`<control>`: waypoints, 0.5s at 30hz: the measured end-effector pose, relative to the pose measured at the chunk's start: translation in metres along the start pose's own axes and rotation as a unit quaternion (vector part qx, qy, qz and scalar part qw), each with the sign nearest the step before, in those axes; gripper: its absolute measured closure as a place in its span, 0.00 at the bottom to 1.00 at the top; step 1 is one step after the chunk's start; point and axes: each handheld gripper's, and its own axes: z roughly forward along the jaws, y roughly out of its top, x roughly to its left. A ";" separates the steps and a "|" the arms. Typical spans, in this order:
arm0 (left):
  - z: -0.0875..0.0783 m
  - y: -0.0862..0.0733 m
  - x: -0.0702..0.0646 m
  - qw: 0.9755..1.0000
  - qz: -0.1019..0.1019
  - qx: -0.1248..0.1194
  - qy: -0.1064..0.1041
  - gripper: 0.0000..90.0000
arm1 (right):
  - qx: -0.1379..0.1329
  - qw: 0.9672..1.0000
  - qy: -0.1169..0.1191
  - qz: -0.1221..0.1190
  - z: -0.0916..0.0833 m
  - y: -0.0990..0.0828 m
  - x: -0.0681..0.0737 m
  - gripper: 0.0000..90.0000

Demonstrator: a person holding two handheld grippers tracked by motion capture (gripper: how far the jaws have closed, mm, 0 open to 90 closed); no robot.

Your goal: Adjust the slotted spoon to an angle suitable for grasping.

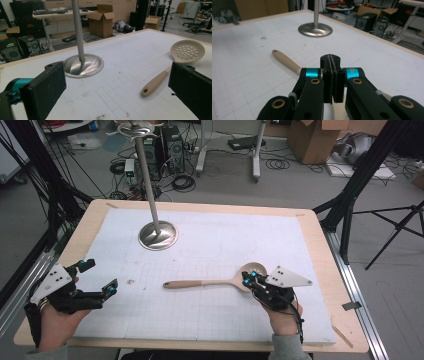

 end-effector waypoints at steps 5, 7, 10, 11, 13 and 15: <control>0.001 -0.001 -0.001 1.000 0.000 0.007 -0.003 0.02 | 0.023 1.000 0.007 -0.020 0.018 0.002 0.004 1.00; 0.001 -0.001 -0.001 1.000 0.000 0.006 -0.003 0.02 | 0.029 0.999 0.016 -0.020 0.025 0.002 0.005 1.00; 0.002 -0.001 -0.001 1.000 0.000 0.008 -0.005 0.02 | 0.033 0.999 0.022 -0.022 0.031 0.002 0.005 1.00; 0.002 -0.001 -0.001 1.000 0.001 0.009 -0.006 0.02 | 0.037 0.999 0.031 -0.019 0.037 0.002 0.004 1.00; 0.002 -0.002 -0.001 1.000 0.000 0.011 -0.005 0.02 | 0.039 0.999 0.032 -0.016 0.039 0.002 0.004 1.00; 0.002 -0.003 -0.001 1.000 0.000 0.010 -0.002 0.02 | 0.038 0.998 0.039 -0.016 0.045 0.001 0.003 1.00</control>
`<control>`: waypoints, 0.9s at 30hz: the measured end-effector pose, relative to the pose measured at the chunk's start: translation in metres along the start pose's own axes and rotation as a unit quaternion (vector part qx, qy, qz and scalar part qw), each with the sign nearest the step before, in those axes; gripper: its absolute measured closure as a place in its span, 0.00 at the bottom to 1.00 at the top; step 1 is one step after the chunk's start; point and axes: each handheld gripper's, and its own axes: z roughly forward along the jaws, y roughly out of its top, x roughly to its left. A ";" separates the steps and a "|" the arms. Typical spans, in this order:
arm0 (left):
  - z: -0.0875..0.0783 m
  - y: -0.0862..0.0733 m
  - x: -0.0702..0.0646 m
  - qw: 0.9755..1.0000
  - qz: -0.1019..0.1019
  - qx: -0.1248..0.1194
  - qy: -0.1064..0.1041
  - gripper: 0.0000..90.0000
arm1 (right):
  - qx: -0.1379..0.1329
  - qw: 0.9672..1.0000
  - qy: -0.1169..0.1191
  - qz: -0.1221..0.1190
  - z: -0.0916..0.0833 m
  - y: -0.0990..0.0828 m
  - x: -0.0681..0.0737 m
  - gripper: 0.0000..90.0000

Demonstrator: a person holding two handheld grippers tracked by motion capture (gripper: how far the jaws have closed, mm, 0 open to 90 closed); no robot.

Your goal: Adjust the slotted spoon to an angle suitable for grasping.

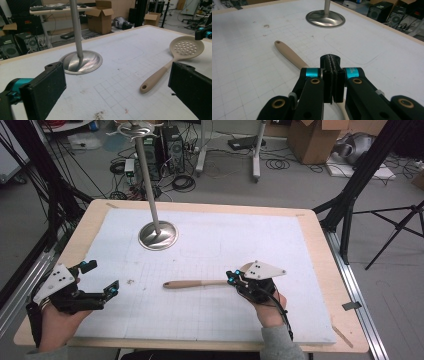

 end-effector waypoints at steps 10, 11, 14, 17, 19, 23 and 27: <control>-0.003 0.000 0.000 1.000 0.002 -0.002 0.000 0.02 | 0.023 0.999 0.003 0.040 0.029 -0.002 -0.002 1.00; -0.003 0.000 0.000 1.000 0.002 -0.001 0.000 0.02 | 0.029 0.999 0.004 0.041 0.032 -0.002 -0.002 1.00; -0.004 -0.001 0.000 1.000 0.000 0.001 -0.001 0.02 | 0.040 0.998 0.005 0.043 0.040 -0.004 -0.003 1.00; -0.004 0.000 -0.001 1.000 0.004 0.003 0.000 0.02 | 0.052 0.997 0.001 0.051 0.047 -0.006 -0.006 1.00; -0.005 0.001 -0.003 1.000 0.008 0.004 -0.001 0.02 | 0.066 0.996 -0.005 0.055 0.053 -0.008 -0.007 1.00; -0.007 0.002 -0.003 1.000 0.010 0.002 -0.003 0.02 | 0.083 0.995 -0.013 0.058 0.060 -0.010 -0.008 1.00; -0.007 0.000 -0.002 1.000 0.008 0.003 -0.001 0.02 | 0.101 0.993 -0.027 0.053 0.067 -0.012 -0.008 1.00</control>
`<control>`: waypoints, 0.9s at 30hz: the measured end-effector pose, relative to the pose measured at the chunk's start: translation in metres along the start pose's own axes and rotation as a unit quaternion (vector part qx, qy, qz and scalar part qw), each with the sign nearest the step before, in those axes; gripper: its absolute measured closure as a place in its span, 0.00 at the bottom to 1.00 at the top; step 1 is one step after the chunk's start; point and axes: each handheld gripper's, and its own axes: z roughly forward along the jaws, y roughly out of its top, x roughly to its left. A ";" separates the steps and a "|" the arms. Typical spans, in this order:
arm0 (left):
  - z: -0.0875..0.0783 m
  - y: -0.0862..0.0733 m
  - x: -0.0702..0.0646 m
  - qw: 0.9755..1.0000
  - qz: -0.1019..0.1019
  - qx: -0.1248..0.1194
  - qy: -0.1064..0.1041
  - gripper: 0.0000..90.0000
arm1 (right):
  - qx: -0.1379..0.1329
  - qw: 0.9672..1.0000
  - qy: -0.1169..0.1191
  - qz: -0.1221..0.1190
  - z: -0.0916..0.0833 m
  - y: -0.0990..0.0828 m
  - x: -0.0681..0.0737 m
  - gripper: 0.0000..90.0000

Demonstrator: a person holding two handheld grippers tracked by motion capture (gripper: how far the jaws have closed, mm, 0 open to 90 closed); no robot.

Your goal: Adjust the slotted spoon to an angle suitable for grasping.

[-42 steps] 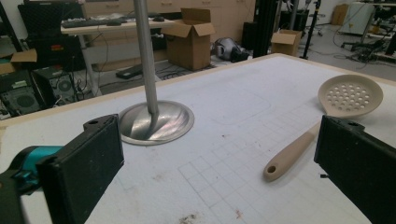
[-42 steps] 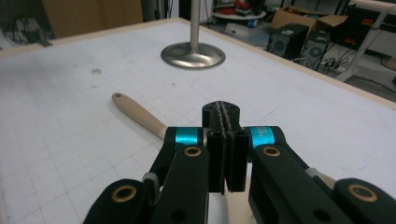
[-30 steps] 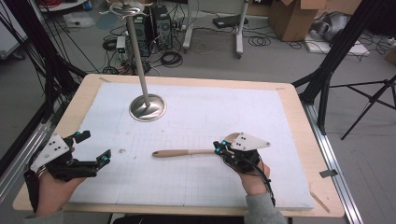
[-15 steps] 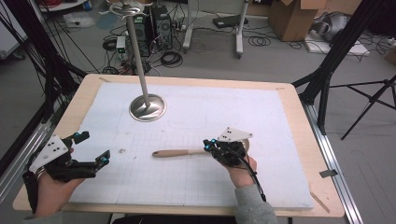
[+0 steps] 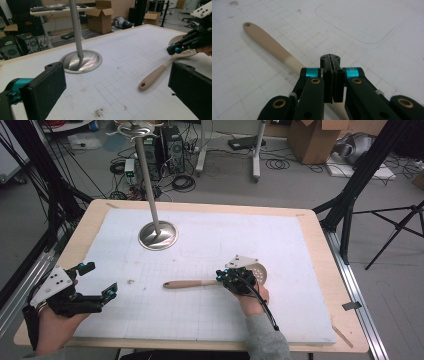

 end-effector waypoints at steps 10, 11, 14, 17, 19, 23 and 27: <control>-0.001 0.000 0.000 1.000 -0.002 0.000 -0.001 0.02 | 0.024 1.000 -0.017 0.008 0.011 -0.002 -0.004 1.00; -0.001 0.000 0.000 1.000 -0.002 0.000 -0.001 0.02 | 0.024 1.000 -0.017 0.008 0.011 -0.002 -0.004 1.00; 0.000 -0.001 0.000 1.000 -0.001 0.002 -0.002 0.02 | 0.035 0.999 -0.023 0.014 0.014 -0.003 -0.005 1.00; 0.000 -0.001 0.000 1.000 -0.003 0.003 -0.003 0.02 | 0.050 0.998 -0.033 0.015 0.017 -0.005 -0.006 1.00; 0.000 -0.001 0.000 1.000 -0.004 0.003 -0.003 0.02 | 0.053 0.998 -0.033 0.025 0.017 -0.006 -0.008 1.00; 0.000 -0.001 0.000 1.000 -0.004 0.002 -0.003 0.02 | 0.057 0.997 -0.038 0.022 0.016 -0.006 -0.006 1.00; -0.001 -0.001 0.001 1.000 -0.003 0.003 -0.003 0.02 | 0.058 0.997 -0.043 0.029 0.014 -0.007 -0.007 1.00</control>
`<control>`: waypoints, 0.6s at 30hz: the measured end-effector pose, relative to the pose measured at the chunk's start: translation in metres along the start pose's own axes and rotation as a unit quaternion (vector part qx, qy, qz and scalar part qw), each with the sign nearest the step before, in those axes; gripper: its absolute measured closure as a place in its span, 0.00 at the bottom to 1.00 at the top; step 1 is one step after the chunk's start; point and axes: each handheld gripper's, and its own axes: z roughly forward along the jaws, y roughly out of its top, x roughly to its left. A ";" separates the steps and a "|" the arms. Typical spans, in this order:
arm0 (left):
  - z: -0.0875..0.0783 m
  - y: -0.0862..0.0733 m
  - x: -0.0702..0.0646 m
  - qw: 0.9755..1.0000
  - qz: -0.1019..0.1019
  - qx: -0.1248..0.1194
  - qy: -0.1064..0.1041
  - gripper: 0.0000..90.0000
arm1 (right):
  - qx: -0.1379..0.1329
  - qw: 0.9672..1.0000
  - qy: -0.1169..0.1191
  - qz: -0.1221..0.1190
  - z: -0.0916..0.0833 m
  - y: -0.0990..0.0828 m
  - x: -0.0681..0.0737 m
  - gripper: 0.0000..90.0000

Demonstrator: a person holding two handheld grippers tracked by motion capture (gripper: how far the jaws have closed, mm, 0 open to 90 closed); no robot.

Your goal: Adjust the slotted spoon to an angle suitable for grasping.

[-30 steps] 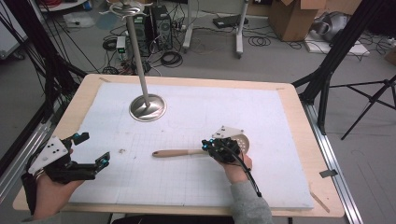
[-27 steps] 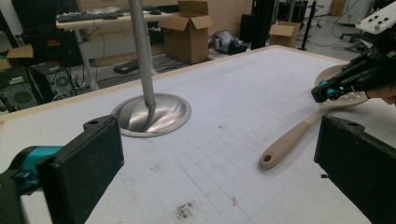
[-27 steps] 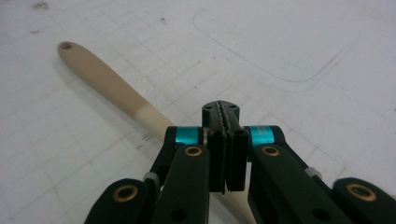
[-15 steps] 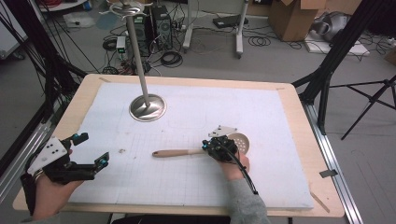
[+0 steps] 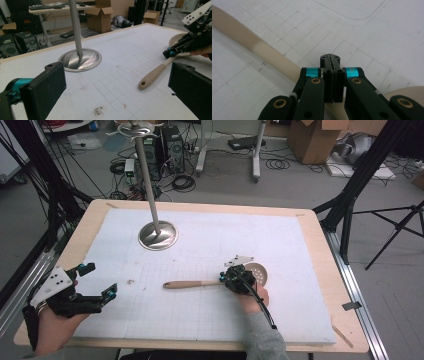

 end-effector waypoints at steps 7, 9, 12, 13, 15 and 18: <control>-0.002 0.000 0.001 1.000 -0.002 -0.004 0.002 0.02 | -0.006 1.000 -0.002 0.019 -0.006 -0.008 -0.007 1.00; -0.002 0.000 0.001 1.000 -0.002 -0.002 0.002 0.02 | -0.007 1.000 -0.003 0.025 -0.008 -0.011 -0.009 1.00; -0.001 0.000 0.001 1.000 0.000 0.000 0.001 0.02 | -0.005 1.000 -0.004 0.028 -0.011 -0.013 -0.010 1.00; -0.001 0.000 0.001 1.000 0.000 0.000 0.001 0.02 | -0.004 1.000 -0.005 0.027 -0.012 -0.014 -0.010 1.00; 0.000 0.000 0.000 1.000 -0.001 -0.001 0.000 0.02 | -0.001 1.000 -0.009 0.029 -0.015 -0.016 -0.011 1.00; 0.000 0.001 -0.001 1.000 -0.001 -0.002 -0.001 0.02 | 0.004 1.000 -0.014 0.027 -0.018 -0.019 -0.011 1.00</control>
